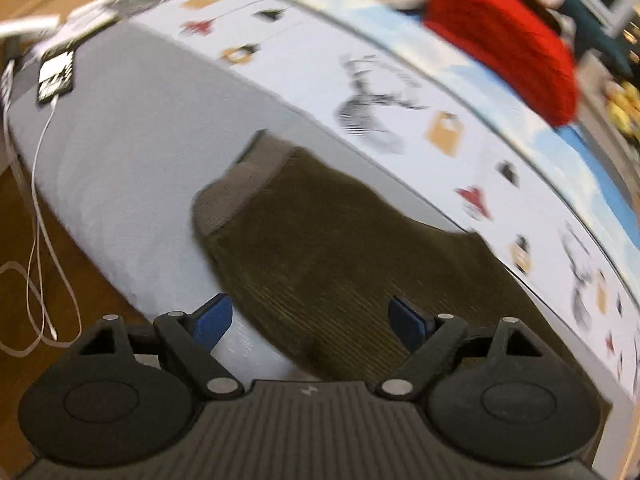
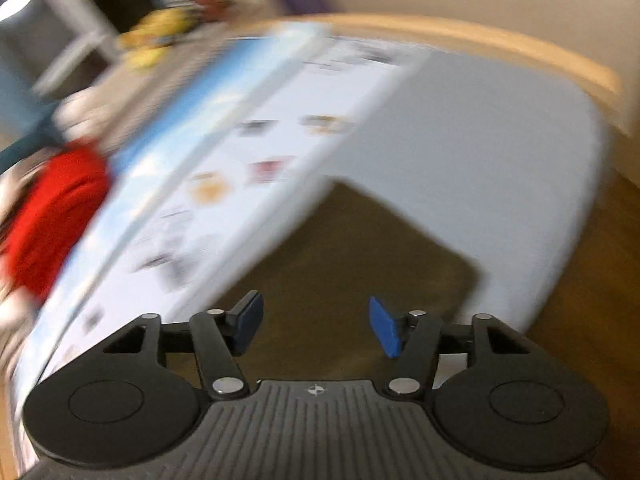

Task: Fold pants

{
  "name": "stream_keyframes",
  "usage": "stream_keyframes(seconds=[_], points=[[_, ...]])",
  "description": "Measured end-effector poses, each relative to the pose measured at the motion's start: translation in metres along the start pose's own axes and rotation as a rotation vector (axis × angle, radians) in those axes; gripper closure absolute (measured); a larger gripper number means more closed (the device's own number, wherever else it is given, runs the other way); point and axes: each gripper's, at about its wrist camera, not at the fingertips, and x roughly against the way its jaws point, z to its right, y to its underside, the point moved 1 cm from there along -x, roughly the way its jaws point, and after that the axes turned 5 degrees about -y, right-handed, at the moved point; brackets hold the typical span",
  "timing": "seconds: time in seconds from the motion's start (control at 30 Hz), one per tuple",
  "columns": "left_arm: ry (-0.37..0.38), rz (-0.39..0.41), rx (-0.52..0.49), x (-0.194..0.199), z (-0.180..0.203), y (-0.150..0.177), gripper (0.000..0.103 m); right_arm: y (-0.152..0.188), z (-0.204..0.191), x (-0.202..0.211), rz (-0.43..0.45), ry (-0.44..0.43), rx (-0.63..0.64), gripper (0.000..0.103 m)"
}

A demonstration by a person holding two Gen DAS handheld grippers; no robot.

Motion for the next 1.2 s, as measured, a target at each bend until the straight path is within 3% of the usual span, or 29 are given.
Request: stream_keyframes(seconds=[0.1, 0.23, 0.37, 0.47, 0.63, 0.73, 0.93, 1.03, 1.17, 1.2], points=[[0.014, 0.054, -0.048, 0.025, 0.016, 0.019, 0.014, 0.017, -0.05, 0.02, -0.043, -0.138, 0.108, 0.035], [0.036, 0.086, -0.096, 0.042, 0.018, 0.035, 0.013, 0.039, -0.097, 0.037, -0.103, -0.235, 0.225, 0.035], [0.005, 0.112, -0.076, 0.038, 0.005, 0.039, 0.013, 0.065, -0.122, 0.047, -0.115, -0.275, 0.367, 0.035], [-0.011, 0.088, -0.062, 0.024, -0.005, 0.041, 0.013, 0.072, -0.118, 0.043, -0.107, -0.237, 0.394, 0.035], [-0.069, 0.048, -0.024, -0.005, -0.019, 0.044, 0.013, 0.077, -0.087, 0.018, -0.122, -0.15, 0.339, 0.037], [-0.067, 0.004, 0.0, -0.018, -0.018, 0.046, 0.013, 0.073, -0.065, 0.002, -0.108, -0.078, 0.305, 0.037], [-0.08, -0.021, -0.059, -0.027, 0.006, 0.052, 0.013, 0.03, 0.031, -0.013, 0.0, 0.045, 0.015, 0.039], [-0.079, -0.052, -0.083, -0.033, 0.022, 0.056, 0.013, 0.018, 0.085, -0.008, 0.053, 0.066, -0.138, 0.052], [-0.101, -0.064, -0.13, -0.036, 0.046, 0.063, 0.013, 0.018, 0.14, -0.008, 0.078, 0.087, -0.247, 0.089], [-0.109, -0.065, -0.144, -0.035, 0.053, 0.065, 0.013, 0.021, 0.149, -0.01, 0.075, 0.092, -0.262, 0.09]])
